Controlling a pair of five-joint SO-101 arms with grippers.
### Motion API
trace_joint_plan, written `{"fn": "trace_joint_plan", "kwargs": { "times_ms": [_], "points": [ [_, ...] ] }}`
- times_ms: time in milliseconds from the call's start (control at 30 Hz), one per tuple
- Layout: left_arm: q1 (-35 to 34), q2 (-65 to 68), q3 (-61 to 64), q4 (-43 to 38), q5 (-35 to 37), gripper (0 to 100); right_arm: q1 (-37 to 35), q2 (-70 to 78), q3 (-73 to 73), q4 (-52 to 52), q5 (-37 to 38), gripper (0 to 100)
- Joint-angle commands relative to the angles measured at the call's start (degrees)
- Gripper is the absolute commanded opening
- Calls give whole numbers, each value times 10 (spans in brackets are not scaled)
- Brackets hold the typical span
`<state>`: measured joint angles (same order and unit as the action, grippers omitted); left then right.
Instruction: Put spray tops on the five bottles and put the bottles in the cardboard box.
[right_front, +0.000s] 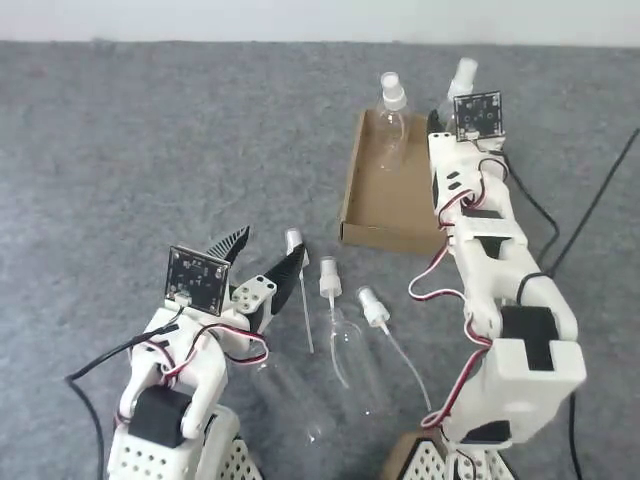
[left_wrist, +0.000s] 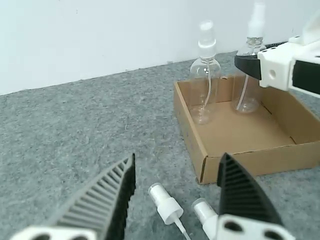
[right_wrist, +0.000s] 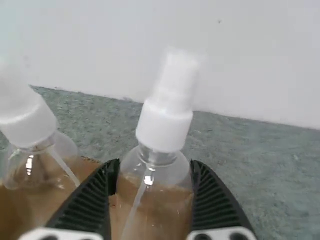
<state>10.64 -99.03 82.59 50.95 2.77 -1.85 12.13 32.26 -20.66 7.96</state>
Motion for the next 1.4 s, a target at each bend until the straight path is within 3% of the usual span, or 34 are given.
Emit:
{"fn": "trace_joint_plan", "kwargs": {
  "times_ms": [0, 1167, 1367],
  "points": [
    [0, -6, 3, -15, -1, 246, 7, -3, -27, -10, -29, 7],
    [0, -6, 3, -14, -1, 246, 4, 19, -27, -14, -26, 13],
    [0, -6, 3, -14, -1, 246, -4, 19, -26, -14, 10, 133]
  ]
}}
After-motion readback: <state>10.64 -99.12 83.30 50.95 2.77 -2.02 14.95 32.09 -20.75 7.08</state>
